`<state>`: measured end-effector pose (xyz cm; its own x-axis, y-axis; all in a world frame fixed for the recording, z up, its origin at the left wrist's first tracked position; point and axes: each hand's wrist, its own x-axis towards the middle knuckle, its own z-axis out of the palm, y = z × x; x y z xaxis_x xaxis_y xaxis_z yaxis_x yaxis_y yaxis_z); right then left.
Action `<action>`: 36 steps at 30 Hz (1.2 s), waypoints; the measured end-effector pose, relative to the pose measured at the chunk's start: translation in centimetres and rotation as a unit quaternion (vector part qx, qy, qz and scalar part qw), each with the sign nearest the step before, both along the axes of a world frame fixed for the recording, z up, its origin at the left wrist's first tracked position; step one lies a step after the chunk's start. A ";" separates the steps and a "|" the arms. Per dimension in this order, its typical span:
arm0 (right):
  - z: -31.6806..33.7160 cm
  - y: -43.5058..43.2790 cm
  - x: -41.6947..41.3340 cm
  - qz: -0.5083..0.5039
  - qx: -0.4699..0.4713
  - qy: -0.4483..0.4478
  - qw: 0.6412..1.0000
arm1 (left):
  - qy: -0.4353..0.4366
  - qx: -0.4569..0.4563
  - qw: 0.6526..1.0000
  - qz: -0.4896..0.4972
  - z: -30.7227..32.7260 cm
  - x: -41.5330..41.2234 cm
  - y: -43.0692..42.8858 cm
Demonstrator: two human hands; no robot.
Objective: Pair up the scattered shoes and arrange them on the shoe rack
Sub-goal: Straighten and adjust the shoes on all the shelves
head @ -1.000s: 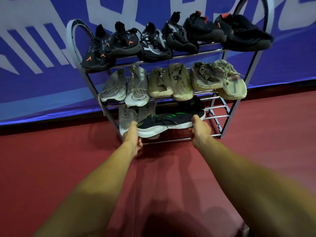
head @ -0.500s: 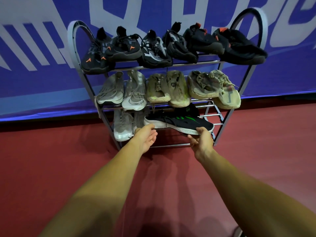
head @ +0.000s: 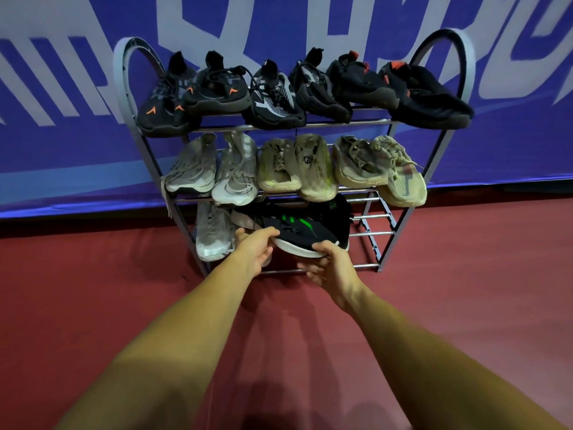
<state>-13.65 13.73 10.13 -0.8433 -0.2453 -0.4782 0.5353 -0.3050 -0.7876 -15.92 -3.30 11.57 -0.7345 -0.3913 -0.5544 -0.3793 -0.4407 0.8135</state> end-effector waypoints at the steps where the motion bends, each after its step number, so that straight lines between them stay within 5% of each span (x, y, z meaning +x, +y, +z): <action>1: 0.2 0.0 0.0 0.010 0.001 -0.006 1.000 | -0.001 -0.008 1.000 0.003 0.1 -0.1 -0.3; 6: 0.0 0.6 -0.6 -0.039 0.091 -0.009 0.995 | 0.002 -0.045 0.999 -0.028 -0.5 -0.2 -0.9; 21: -2.0 -0.4 -0.8 -0.041 -0.045 -0.021 0.998 | 0.026 -0.021 0.991 -0.128 -2.0 0.0 0.9; 36: -4.4 -2.9 -4.6 -0.132 0.009 -0.039 0.990 | -0.112 -0.039 0.982 -0.148 -4.0 -0.2 0.8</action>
